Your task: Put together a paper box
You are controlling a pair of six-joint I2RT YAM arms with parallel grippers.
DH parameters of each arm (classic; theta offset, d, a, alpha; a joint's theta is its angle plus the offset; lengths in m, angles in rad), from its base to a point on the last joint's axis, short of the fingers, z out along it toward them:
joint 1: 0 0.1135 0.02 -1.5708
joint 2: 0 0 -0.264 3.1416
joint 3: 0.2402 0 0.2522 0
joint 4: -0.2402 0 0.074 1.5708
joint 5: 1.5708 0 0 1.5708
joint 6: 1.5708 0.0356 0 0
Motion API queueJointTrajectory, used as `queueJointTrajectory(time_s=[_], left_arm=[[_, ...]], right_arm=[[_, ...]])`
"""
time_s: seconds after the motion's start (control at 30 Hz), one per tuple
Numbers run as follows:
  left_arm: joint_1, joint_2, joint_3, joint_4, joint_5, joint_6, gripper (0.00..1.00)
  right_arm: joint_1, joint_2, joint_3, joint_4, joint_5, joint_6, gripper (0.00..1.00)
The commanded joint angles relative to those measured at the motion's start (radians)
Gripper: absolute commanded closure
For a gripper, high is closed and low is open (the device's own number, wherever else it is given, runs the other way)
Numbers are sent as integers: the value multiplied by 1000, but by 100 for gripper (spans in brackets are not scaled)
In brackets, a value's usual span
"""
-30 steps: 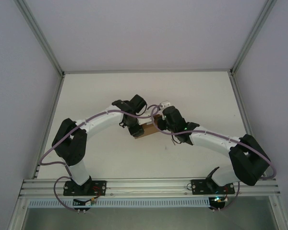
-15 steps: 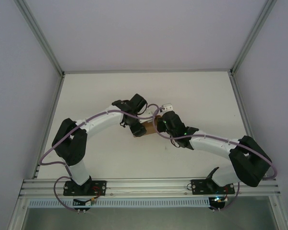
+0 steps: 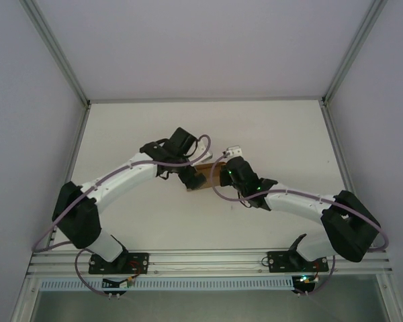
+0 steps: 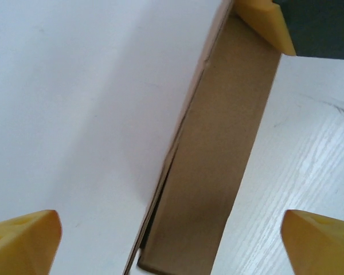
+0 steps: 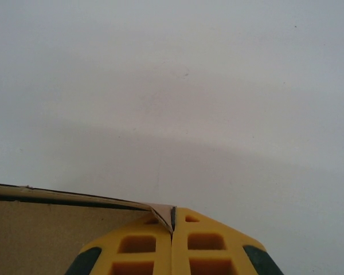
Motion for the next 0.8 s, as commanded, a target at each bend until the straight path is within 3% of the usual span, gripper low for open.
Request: queueJointTrajectory(time_s=[0.0,0.07,0.23,0.4,0.63,0.77], left_arm=[[16,-56,-35,7,-98,-124,18],[27,-70,-48,-18,-87,-171,34],[36,-73,-77,-16,-97,-224,51],[49,-73,-100,0,-123,-246,57],[55,-59,-79,-27,-112,-287,75],[55,-36,-84,-17,-139,-335,100]], right_arm=[[16,56,-9,-204,-27,16,100],[18,62,0,-217,-27,23,100],[19,67,16,-242,-33,26,100],[19,78,33,-257,-41,27,100],[18,89,54,-285,-40,31,100],[18,88,60,-287,-41,33,100]])
